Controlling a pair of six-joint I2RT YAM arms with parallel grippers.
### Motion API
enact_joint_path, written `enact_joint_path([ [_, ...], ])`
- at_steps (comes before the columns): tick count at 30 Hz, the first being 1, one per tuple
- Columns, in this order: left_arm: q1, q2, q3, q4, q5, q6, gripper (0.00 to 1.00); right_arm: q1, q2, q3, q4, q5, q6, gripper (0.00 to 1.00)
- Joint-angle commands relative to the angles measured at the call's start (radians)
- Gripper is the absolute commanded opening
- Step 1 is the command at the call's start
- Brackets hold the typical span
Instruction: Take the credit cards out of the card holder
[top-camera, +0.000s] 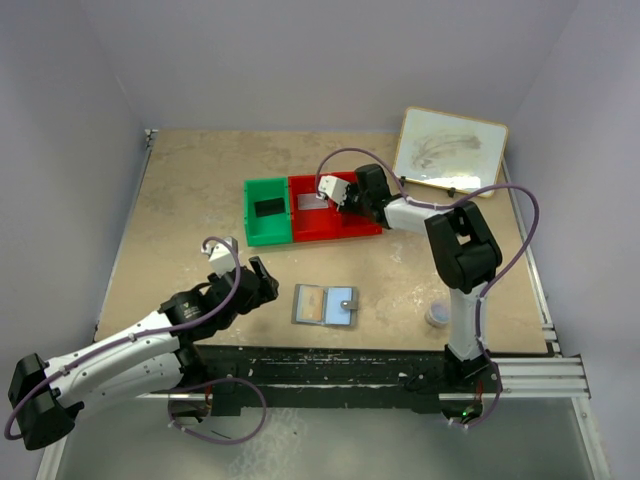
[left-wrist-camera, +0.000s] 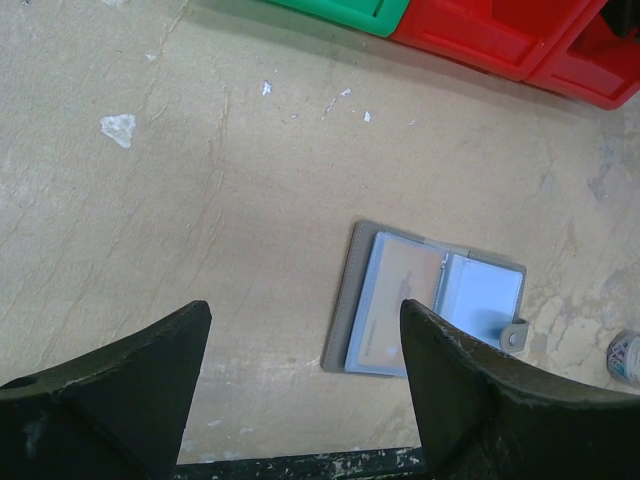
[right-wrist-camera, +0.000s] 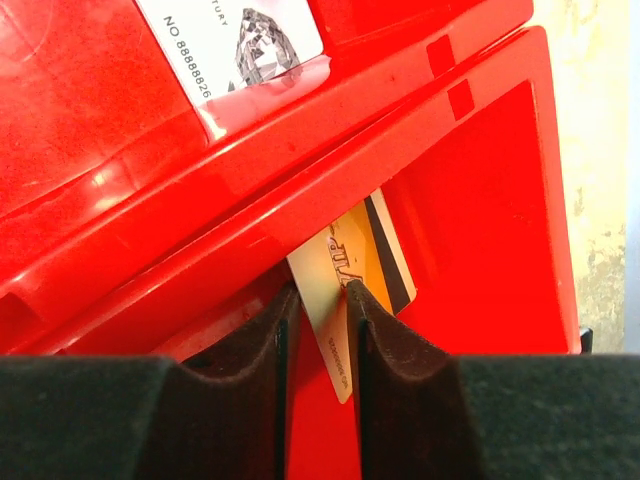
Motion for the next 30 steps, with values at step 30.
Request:
enact_joint_path([
  [30,0.005,0.012,0.023,0.043,0.023,0.009,0.74,-0.003,-0.202,-0.088,0.191,0.005,0.179,0.47],
])
